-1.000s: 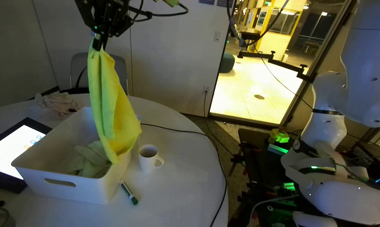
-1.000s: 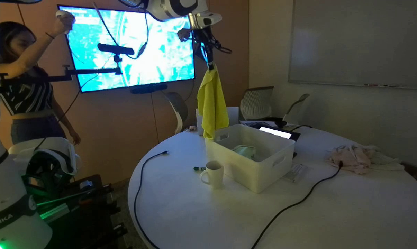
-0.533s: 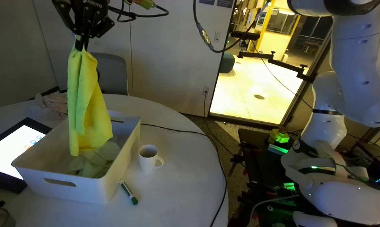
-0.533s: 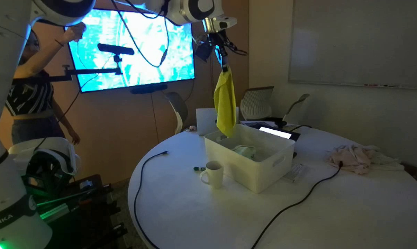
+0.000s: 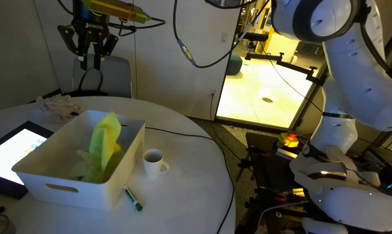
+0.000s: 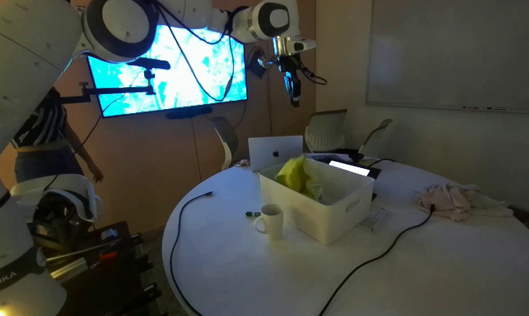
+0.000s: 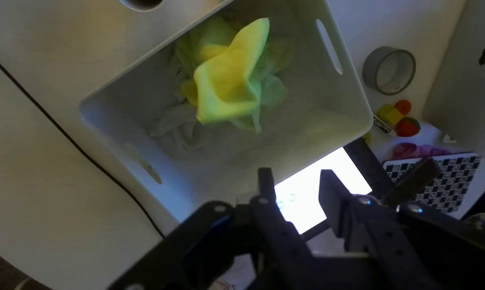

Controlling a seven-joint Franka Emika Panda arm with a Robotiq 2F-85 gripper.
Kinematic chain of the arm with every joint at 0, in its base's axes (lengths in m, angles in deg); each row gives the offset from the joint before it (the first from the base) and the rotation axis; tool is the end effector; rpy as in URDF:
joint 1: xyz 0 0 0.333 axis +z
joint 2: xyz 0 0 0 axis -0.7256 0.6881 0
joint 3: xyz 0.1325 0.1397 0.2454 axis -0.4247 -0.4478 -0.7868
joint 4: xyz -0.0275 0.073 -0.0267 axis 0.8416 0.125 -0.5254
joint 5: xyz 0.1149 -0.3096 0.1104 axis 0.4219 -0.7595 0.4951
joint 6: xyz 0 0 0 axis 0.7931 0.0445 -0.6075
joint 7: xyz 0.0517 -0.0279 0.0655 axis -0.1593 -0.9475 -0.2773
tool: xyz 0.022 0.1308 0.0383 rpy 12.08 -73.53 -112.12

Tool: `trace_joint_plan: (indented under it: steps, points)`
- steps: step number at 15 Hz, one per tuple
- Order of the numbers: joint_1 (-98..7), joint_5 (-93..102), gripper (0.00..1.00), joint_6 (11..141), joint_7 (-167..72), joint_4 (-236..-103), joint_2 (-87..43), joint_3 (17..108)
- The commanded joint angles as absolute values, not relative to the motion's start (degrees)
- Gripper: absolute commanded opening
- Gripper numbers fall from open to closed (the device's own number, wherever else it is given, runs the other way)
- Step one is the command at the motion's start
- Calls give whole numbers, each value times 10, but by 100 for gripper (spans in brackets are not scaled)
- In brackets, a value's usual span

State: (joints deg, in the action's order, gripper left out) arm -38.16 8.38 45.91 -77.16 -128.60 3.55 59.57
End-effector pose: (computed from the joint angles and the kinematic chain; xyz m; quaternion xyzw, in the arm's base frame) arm 0.7186 0.0981 0.4552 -0.9674 0.2328 -0.0918 0.0389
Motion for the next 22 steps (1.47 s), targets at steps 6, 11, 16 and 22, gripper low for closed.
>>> trace_joint_plan:
  steps: [6, 11, 16, 22]
  points:
    - [-401, 87, 100, 369, -700, -1273, 29, 585]
    - [-393, 84, 100, 382, -678, -1370, -15, 581]
    - [-397, 95, 100, 422, -655, -1517, -64, 568]
    - [-397, 112, 100, 499, -628, -1692, -105, 565]
